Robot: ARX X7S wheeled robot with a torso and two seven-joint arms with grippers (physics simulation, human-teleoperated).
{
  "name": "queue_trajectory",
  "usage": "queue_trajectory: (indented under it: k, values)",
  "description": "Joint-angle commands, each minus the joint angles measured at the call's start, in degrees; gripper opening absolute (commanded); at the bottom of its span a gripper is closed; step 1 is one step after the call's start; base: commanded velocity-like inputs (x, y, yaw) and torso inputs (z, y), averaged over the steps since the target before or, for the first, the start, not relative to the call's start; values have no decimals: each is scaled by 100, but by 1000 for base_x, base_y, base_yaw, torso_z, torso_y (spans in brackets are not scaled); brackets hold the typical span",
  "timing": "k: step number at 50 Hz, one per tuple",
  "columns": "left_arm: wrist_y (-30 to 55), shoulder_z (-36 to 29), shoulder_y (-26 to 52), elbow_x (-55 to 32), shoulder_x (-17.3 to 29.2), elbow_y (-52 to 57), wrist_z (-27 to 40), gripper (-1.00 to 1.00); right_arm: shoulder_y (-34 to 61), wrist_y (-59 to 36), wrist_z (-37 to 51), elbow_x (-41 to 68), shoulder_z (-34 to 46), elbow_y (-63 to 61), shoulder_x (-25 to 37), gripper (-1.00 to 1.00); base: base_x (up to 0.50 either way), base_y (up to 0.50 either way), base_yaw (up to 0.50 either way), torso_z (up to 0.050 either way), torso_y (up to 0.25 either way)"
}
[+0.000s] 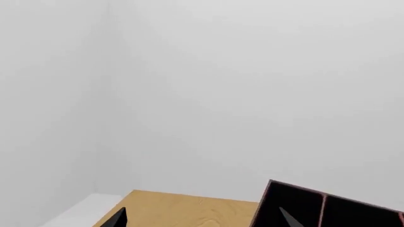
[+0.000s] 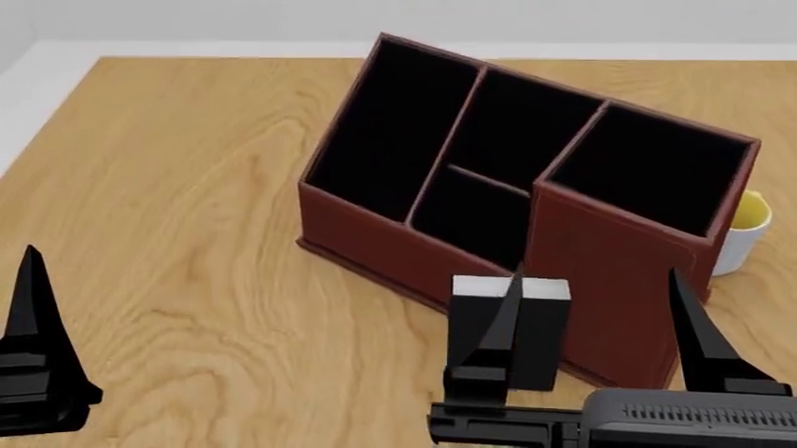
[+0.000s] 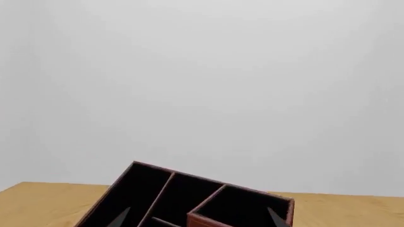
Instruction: Pick up the book and place it in the front compartment of the caddy.
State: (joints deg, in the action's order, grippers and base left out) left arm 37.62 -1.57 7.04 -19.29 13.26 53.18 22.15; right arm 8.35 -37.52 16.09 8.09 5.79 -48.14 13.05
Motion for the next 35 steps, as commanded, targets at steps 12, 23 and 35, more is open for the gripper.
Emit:
queue_trajectory:
  k: [12, 23, 35]
  values:
    - [9, -36, 37, -97, 73, 38, 96, 100, 81, -24, 88, 50, 22, -1, 38, 100, 344, 50, 0, 0, 1]
    - [90, -21, 59, -185, 127, 128, 158, 100, 92, -9, 125, 103, 1, -5, 43, 100, 344, 0, 0, 0, 1]
    - [52, -45, 71, -215, 164, 93, 201, 100, 88, 9, 150, 119, 32, 14, 87, 100, 343, 0, 0, 0, 1]
